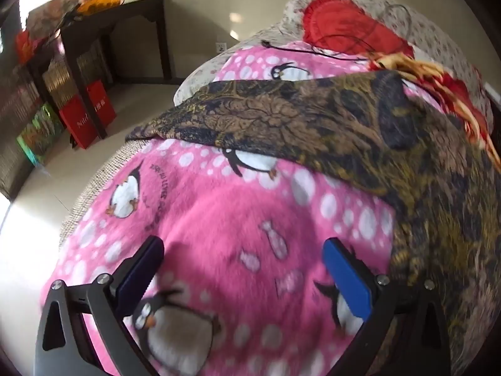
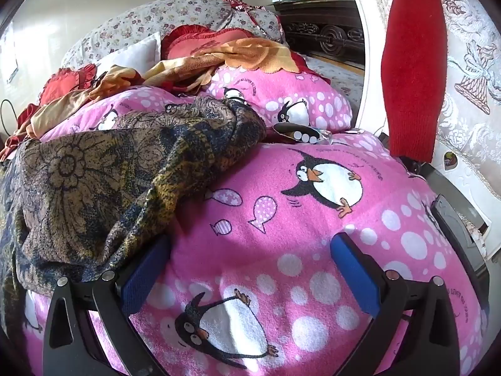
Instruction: Fold small clothes
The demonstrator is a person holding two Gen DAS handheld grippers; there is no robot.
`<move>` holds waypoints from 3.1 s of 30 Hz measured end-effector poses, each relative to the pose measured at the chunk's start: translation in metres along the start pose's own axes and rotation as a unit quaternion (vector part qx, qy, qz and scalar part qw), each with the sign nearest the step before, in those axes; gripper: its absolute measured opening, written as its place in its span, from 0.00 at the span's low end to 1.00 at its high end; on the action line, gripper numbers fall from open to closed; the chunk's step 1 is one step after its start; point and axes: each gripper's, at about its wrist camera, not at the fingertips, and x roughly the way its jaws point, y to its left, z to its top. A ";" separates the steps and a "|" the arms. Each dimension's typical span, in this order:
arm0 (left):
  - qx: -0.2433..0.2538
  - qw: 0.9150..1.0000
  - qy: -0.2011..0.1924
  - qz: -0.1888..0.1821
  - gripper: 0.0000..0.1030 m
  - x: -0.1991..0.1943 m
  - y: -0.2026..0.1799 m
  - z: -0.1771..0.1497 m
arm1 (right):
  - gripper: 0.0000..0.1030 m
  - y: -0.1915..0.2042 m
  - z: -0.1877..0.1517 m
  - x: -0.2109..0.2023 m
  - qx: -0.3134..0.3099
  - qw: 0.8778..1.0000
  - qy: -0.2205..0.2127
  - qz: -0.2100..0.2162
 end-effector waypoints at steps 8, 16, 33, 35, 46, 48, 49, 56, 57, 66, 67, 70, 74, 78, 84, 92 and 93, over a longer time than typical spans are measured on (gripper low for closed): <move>0.011 0.999 -0.019 -0.043 1.00 -0.057 -0.020 -0.005 | 0.83 0.015 0.002 -0.058 0.035 0.998 0.055 0.005; 0.057 0.995 -0.020 -0.079 1.00 -0.099 -0.050 -0.016 | 0.83 0.064 0.007 -0.190 -0.061 0.994 0.067 0.056; 0.095 0.989 -0.056 -0.103 1.00 -0.161 -0.095 -0.020 | 0.83 0.223 0.000 -0.269 -0.149 0.984 0.022 0.095; 0.100 0.988 -0.057 -0.106 1.00 -0.162 -0.099 -0.020 | 0.83 0.246 -0.008 -0.256 -0.152 0.984 0.023 0.089; 0.106 0.986 -0.055 -0.112 1.00 -0.155 -0.113 -0.021 | 0.83 0.314 -0.017 -0.221 -0.167 0.982 0.029 0.079; 0.102 0.987 -0.053 -0.114 1.00 -0.152 -0.113 -0.020 | 0.83 0.318 -0.018 -0.218 -0.168 0.982 0.032 0.080; 0.100 0.987 -0.052 -0.114 1.00 -0.150 -0.113 -0.020 | 0.83 0.320 -0.019 -0.215 -0.167 0.982 0.036 0.082; 0.099 0.987 -0.048 -0.114 1.00 -0.139 -0.117 -0.018 | 0.83 0.331 -0.022 -0.204 -0.168 0.981 0.045 0.084; 0.099 0.988 -0.046 -0.113 1.00 -0.137 -0.118 -0.018 | 0.83 0.333 -0.022 -0.202 -0.169 0.981 0.047 0.085; 0.098 0.988 -0.039 -0.112 1.00 -0.126 -0.121 -0.017 | 0.83 0.340 -0.025 -0.189 -0.163 0.981 0.059 0.090; 0.099 0.988 -0.038 -0.111 1.00 -0.125 -0.121 -0.017 | 0.83 0.341 -0.025 -0.188 -0.163 0.981 0.059 0.090; 0.100 0.988 -0.037 -0.108 1.00 -0.122 -0.121 -0.017 | 0.83 0.342 -0.026 -0.185 -0.164 0.980 0.061 0.091; 0.098 0.989 -0.034 -0.104 1.00 -0.117 -0.121 -0.017 | 0.83 0.343 -0.028 -0.181 -0.162 0.980 0.067 0.093; 0.093 0.990 -0.031 -0.100 1.00 -0.112 -0.119 -0.016 | 0.83 0.345 -0.029 -0.178 -0.164 0.980 0.068 0.093; 0.089 0.991 -0.026 -0.097 1.00 -0.105 -0.116 -0.015 | 0.83 0.348 -0.030 -0.175 -0.164 0.980 0.071 0.094; 0.088 0.992 -0.022 -0.093 1.00 -0.097 -0.115 -0.016 | 0.83 0.353 -0.035 -0.168 -0.165 0.978 0.081 0.095; 0.088 0.992 -0.021 -0.092 1.00 -0.097 -0.115 -0.016 | 0.83 0.354 -0.036 -0.167 -0.166 0.978 0.081 0.095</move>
